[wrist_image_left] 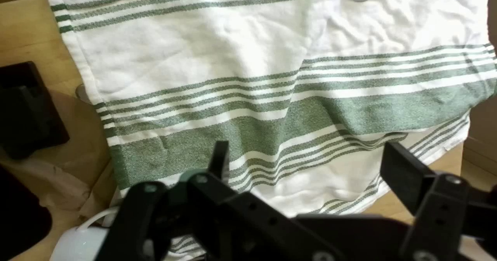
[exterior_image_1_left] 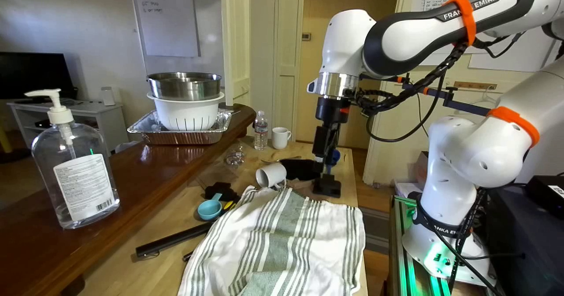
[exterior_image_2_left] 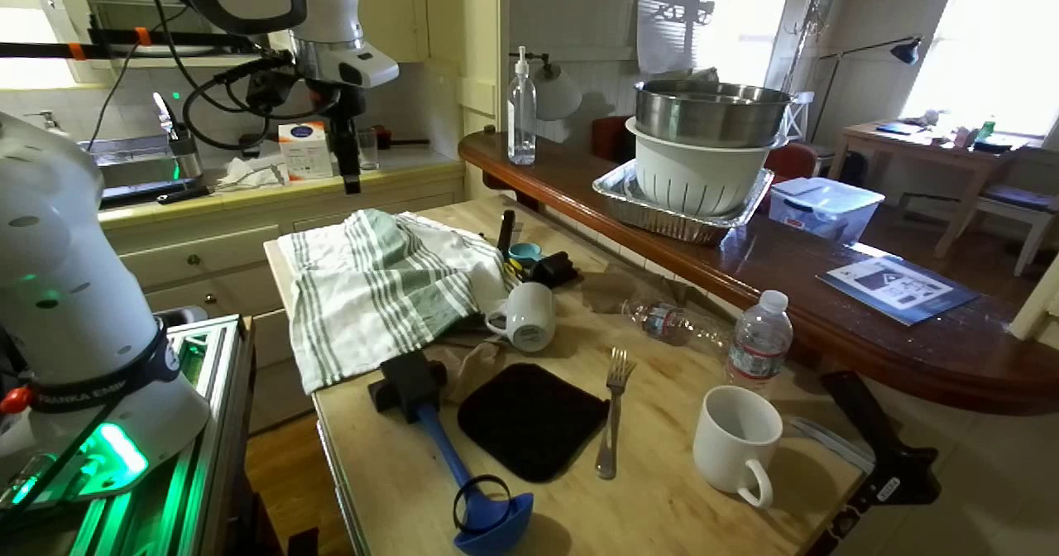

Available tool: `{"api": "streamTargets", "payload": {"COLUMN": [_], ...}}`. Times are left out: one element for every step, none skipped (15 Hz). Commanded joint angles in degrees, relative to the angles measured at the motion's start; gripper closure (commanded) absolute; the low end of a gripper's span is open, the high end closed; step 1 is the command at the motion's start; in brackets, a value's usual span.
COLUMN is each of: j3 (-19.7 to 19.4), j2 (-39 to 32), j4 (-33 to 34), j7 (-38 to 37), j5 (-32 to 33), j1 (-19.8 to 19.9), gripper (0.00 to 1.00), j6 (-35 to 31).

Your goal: Move one white mug to the counter

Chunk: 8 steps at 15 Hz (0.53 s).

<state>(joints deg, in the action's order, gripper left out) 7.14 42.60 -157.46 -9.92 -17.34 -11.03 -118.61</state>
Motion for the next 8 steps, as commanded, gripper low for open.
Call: {"api": "streamTargets", "payload": {"j3": [3.65, 5.74, 7.18, 8.92, 10.62, 12.00, 12.89, 13.53], "j2": [-3.16, -6.34, -8.91, -11.64, -13.75, -16.19, -18.48, -20.58], "j4": [2.95, 5.23, 7.55, 10.06, 12.46, 14.83, 16.97, 18.97], "j7": [-5.25, -8.52, -11.12, -14.26, -17.55, -20.97, -24.18, -27.38], "j5": [3.81, 6.28, 8.40, 10.91, 13.72, 16.32, 19.10, 21.76], "j1": [4.00, 6.09, 7.62, 9.41, 11.23, 12.91, 14.51, 15.80], "gripper": [0.00, 0.00, 0.00, 0.00, 0.00, 0.00, 0.00, 0.00], "j6": [-2.79, -4.63, -5.09, -5.39, -5.47, -4.78, -4.00, -3.00]}}
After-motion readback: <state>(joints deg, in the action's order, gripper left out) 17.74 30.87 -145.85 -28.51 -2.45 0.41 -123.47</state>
